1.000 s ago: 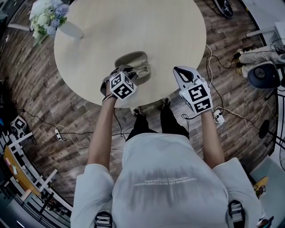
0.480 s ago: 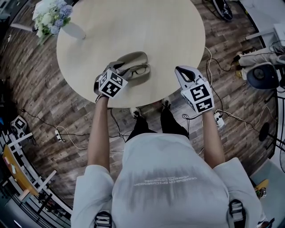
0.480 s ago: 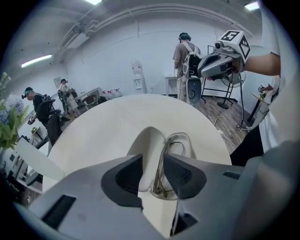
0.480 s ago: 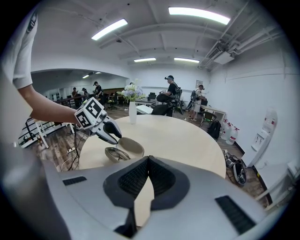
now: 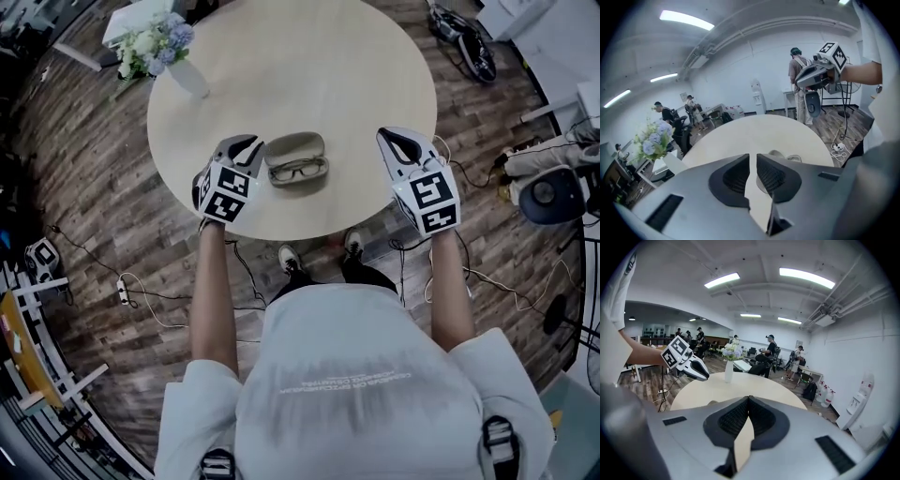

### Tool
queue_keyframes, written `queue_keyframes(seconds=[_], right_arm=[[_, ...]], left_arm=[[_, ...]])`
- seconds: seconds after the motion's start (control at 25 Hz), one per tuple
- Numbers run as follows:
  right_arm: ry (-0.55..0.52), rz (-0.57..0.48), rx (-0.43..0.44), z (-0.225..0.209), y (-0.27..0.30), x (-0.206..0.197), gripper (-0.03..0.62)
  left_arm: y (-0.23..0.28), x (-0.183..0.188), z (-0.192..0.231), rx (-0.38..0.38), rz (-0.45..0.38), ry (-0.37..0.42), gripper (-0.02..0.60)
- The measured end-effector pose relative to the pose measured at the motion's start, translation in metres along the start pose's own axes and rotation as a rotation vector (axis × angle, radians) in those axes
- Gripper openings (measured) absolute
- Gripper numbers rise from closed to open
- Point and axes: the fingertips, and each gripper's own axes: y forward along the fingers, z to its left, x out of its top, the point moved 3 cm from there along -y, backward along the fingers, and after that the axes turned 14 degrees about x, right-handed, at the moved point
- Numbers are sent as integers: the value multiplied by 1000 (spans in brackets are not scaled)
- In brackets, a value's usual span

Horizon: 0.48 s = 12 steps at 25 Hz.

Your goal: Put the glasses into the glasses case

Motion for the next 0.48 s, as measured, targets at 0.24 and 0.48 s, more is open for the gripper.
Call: queue_keyframes(seconds=[0.24, 0.48], right_arm=[[-86, -93, -22, -7, -9, 55, 0], [-153, -163, -12, -2, -12, 93, 1]], left_arm=[[-51, 45, 41, 126, -126, -101, 20], [-96, 75, 65, 214, -271, -265, 19]])
